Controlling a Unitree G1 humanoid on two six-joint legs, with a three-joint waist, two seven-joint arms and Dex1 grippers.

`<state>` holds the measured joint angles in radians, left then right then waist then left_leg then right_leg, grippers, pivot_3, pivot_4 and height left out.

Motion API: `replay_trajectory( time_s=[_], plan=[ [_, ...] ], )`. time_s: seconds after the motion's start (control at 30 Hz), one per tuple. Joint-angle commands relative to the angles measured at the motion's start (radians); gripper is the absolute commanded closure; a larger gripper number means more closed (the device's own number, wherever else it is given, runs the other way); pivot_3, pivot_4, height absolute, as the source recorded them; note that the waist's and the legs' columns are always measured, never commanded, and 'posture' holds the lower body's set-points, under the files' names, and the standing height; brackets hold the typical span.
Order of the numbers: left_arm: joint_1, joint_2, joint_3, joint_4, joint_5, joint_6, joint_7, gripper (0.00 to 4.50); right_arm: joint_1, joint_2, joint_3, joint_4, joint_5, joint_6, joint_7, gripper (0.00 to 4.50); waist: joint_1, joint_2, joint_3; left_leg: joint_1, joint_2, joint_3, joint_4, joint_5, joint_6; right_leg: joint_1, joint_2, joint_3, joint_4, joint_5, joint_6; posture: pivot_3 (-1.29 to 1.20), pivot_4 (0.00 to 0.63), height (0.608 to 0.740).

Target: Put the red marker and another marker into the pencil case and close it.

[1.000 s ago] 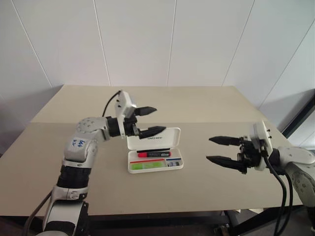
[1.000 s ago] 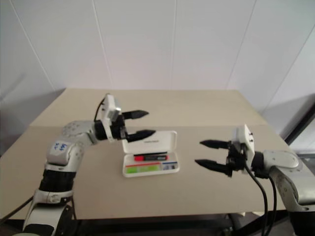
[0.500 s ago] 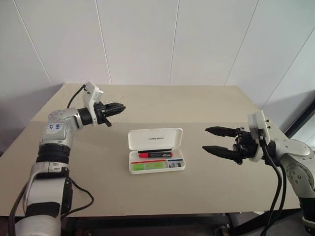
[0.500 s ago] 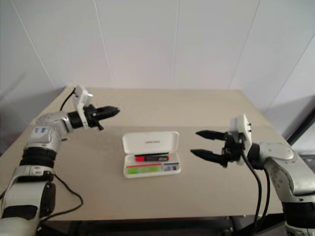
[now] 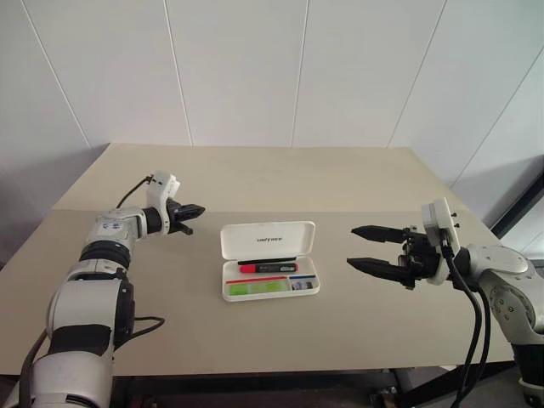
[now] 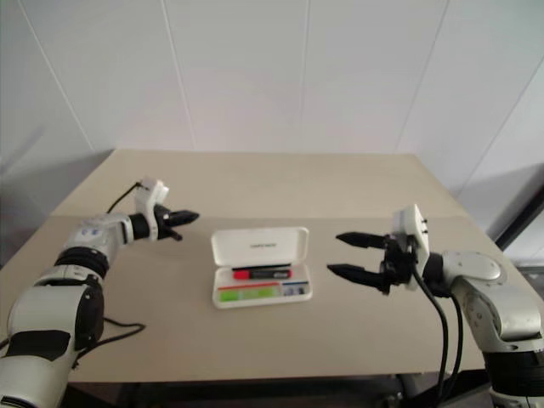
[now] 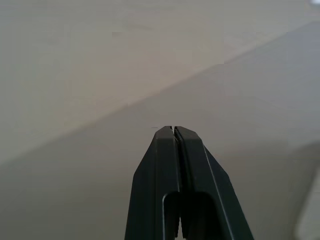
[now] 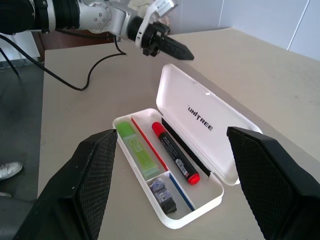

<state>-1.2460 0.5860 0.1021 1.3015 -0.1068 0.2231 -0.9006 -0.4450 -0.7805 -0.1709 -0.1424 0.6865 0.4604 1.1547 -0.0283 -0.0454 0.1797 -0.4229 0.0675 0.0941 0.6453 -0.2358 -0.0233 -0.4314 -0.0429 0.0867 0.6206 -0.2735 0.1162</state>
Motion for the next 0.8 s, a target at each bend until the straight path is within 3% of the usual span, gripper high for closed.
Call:
replay_trajectory(
  time_s=[0.03,0.4,0.8],
  plan=[
    [-0.038,-0.014,0.015,-0.004,-0.012,0.086,-0.121,4.46,0.012,-0.022,-0.047,-0.022,0.007,-0.014,0.005,0.0,0.0,0.0,0.0,0.0,0.0,0.0,0.0,0.0,0.0,0.0,0.0,0.0,0.0,0.0,0.0,0.0,0.15,0.74],
    [-0.041,-0.044,-0.071,-0.053,0.032,0.181,-0.488,4.46,-0.013,-0.057,-0.088,0.138,-0.011,-0.058,0.079,0.0,-0.003,0.0,0.0,0.0,0.0,0.0,0.0,-0.001,0.0,0.0,0.0,0.0,0.0,-0.001,-0.001,0.0,0.15,0.74],
    [0.002,-0.029,-0.217,-0.152,0.081,0.175,-0.714,4.46,-0.131,-0.093,-0.053,0.419,-0.088,-0.174,0.275,0.0,-0.007,0.0,0.0,0.0,0.0,0.0,0.001,-0.001,0.0,0.0,0.0,0.001,0.0,-0.001,0.0,0.0,0.15,0.74]
  ],
)
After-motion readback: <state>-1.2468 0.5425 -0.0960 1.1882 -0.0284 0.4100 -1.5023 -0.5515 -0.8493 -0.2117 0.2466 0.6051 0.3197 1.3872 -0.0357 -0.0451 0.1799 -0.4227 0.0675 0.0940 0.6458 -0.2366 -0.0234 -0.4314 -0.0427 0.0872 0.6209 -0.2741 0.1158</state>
